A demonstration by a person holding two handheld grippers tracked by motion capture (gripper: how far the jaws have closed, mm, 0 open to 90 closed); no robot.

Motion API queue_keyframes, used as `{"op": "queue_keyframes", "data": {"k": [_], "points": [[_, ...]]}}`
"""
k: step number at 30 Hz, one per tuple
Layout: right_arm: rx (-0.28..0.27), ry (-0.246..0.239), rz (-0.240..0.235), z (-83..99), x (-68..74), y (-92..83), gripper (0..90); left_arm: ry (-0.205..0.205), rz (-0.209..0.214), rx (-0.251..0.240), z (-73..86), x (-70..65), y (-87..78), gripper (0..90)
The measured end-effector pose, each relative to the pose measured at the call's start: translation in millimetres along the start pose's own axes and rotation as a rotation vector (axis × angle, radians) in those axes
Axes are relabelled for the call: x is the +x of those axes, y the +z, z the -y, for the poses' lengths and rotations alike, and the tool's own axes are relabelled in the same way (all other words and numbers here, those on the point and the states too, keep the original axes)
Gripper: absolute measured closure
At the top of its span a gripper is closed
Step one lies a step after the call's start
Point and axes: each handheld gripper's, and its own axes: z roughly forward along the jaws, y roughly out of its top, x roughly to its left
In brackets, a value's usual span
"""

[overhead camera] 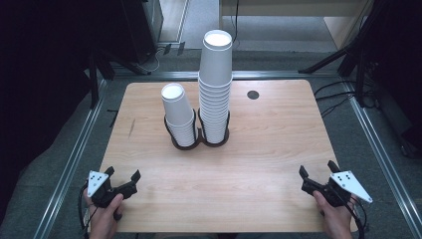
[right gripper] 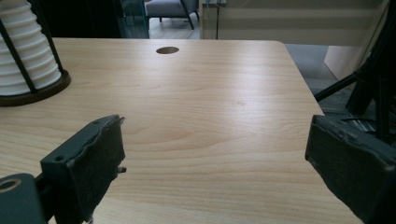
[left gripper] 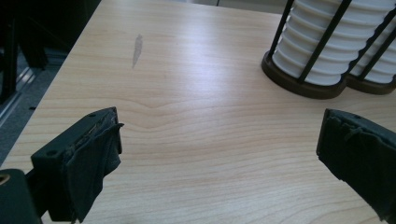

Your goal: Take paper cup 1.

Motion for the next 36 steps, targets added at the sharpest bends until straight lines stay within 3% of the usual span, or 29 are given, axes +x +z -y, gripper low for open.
{"op": "queue_keyframes", "data": {"k": [7,8,9,13,15,19,25,30,36], "points": [[-0.021,0.018,0.002,-8.7,3.4,0.5,2.9,-0.001,-0.003,-0.024,-4.4,-8.2,0.8,0.2],[-0.028,0.011,-0.004,-11.1,4.1,0.4,2.9,0.030,0.005,-0.063,-7.2,-13.7,0.2,0.2],[-0.035,0.004,-0.009,-13.5,5.4,0.4,2.9,0.026,0.017,-0.075,-9.4,-16.2,0.3,0.2],[-0.053,-0.016,-0.009,-22.2,10.7,0.3,2.9,0.016,0.014,-0.063,-13.9,-25.1,3.0,0.2],[-0.057,-0.020,-0.015,-25.9,14.1,0.9,2.9,0.005,0.033,-0.056,-15.4,-29.0,4.3,0.2],[-0.071,-0.032,-0.033,-33.5,21.4,0.9,2.9,0.023,0.046,-0.049,-19.4,-36.6,7.2,0.2],[-0.075,-0.047,-0.071,-43.9,30.3,2.2,1.9,0.036,0.110,-0.006,-33.6,-51.0,13.0,0.2],[-0.098,-0.032,-0.106,-60.6,41.5,6.6,1.8,0.032,0.210,-0.003,-47.6,-69.3,20.7,0.1],[-0.117,-0.035,-0.125,-80.9,51.2,12.9,1.8,0.059,0.245,-0.019,-61.1,-89.7,29.4,0.1]]}}
